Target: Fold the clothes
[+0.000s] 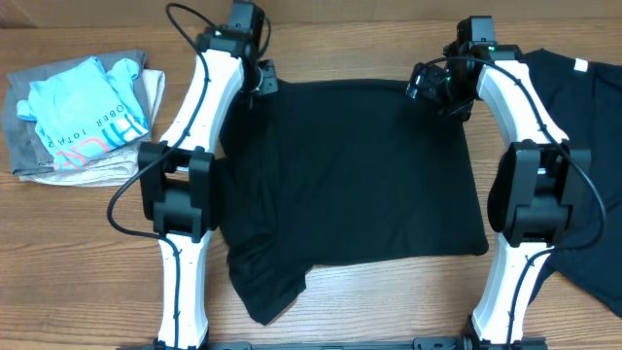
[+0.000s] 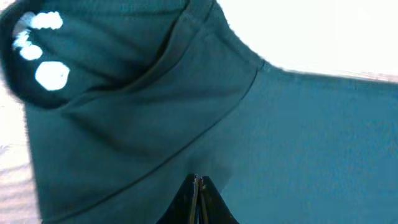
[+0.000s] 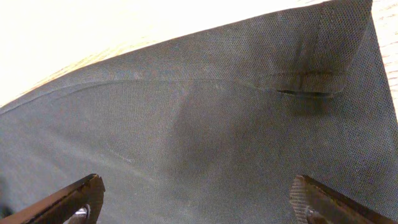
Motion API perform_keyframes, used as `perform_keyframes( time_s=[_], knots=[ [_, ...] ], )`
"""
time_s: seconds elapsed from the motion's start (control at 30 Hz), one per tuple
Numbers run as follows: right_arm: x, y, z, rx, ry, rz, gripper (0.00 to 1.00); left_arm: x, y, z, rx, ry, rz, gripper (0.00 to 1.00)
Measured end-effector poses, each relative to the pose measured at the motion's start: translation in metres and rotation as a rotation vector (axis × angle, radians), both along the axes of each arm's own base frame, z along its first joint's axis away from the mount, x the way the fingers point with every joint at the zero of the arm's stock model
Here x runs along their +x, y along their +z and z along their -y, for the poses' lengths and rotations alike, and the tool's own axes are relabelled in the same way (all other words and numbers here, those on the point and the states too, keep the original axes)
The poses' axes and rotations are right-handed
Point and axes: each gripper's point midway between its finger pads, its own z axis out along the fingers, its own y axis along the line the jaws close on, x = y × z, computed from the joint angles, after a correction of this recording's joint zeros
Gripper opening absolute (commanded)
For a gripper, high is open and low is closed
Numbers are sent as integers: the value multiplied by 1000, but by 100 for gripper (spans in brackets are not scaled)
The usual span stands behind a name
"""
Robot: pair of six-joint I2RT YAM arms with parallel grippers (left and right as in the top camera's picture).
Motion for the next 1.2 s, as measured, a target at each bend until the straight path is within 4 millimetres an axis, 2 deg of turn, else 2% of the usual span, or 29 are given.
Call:
perform_keyframes(
  time_s=[0.27, 0.53, 0.87, 1.2],
  knots=[
    [0, 0, 0, 0, -1, 0, 100, 12, -19, -15, 64, 33, 50, 4],
    [0, 0, 0, 0, -1, 0, 100, 28, -26, -21, 89, 55, 128, 4],
    [0, 0, 0, 0, 0, 0, 100, 40, -34, -38, 89, 92, 180, 4],
    [0, 0, 0, 0, -1, 0, 100, 38, -38, -45, 95, 103, 170, 4]
  ],
)
